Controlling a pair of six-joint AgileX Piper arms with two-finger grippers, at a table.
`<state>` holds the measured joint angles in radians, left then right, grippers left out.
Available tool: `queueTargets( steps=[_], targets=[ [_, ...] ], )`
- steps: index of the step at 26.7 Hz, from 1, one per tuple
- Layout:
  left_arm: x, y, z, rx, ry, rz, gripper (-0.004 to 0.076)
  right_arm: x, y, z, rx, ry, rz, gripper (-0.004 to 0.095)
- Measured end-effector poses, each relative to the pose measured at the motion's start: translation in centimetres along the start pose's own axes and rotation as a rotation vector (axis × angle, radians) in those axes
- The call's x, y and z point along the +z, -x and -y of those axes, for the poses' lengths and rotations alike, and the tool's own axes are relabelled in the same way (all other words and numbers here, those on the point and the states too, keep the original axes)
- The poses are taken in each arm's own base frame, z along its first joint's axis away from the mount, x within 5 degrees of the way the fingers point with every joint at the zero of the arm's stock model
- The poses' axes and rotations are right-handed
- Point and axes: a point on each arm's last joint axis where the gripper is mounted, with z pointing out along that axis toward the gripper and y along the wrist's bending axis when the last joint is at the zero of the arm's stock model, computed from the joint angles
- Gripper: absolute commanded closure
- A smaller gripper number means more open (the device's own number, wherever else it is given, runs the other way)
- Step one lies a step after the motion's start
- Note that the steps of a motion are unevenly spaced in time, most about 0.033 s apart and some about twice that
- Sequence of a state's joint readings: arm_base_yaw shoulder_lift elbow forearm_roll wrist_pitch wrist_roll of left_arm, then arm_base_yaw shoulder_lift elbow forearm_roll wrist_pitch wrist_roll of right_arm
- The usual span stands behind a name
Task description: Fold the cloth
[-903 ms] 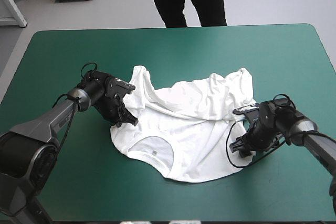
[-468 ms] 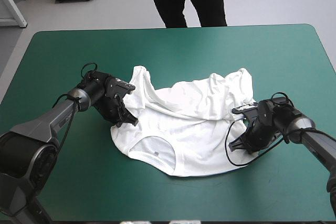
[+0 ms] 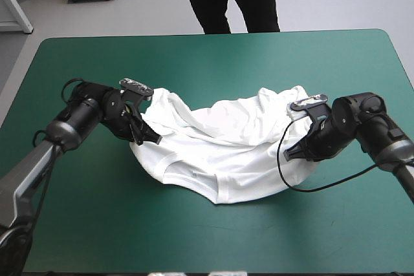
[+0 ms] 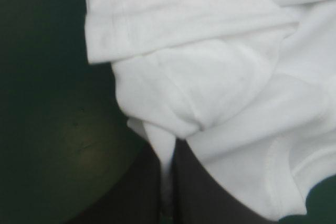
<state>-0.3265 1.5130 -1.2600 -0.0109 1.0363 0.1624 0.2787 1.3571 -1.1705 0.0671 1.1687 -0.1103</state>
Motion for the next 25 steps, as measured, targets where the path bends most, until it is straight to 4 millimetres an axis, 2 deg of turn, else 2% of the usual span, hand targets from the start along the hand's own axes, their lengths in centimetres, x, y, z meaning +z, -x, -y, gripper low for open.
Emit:
queueTargets(
  steps=[4,9,15,19,22,23,24,25],
  targets=[
    [-5.2,-0.9,0.2,-0.002,0.021,0.133,0.0733,-4.4,0.5,-0.2,0.002,-0.013,0.110,0.0925],
    [-13.8,-1.4,0.4,-0.001,0.062,0.399,0.0733,-11.3,0.3,-0.6,0.013,-0.027,0.331,0.0925],
    [-23.6,-1.5,0.7,0.012,0.092,0.741,0.0733,-20.1,-0.7,-1.3,0.013,-0.040,0.633,0.0925],
    [-28.9,-2.1,1.2,0.044,0.090,0.922,0.0733,-25.6,-1.9,-1.8,0.004,-0.035,0.835,0.0925],
    [-33.8,-3.3,2.1,0.102,0.068,1.121,0.0733,-29.9,-3.1,-2.6,-0.032,-0.010,1.036,0.0925],
    [-36.3,-4.2,2.5,0.137,0.065,1.239,0.0733,-31.7,-3.7,-2.9,-0.053,-0.003,1.135,0.0925],
    [-37.5,-4.7,2.8,0.157,0.063,1.298,0.0733,-32.7,-4.0,-3.0,-0.062,-0.005,1.190,0.0925],
    [-39.5,-5.8,3.2,0.183,0.062,1.401,0.0733,-34.4,-4.7,-3.2,-0.080,-0.013,1.289,0.0925]
  ],
)
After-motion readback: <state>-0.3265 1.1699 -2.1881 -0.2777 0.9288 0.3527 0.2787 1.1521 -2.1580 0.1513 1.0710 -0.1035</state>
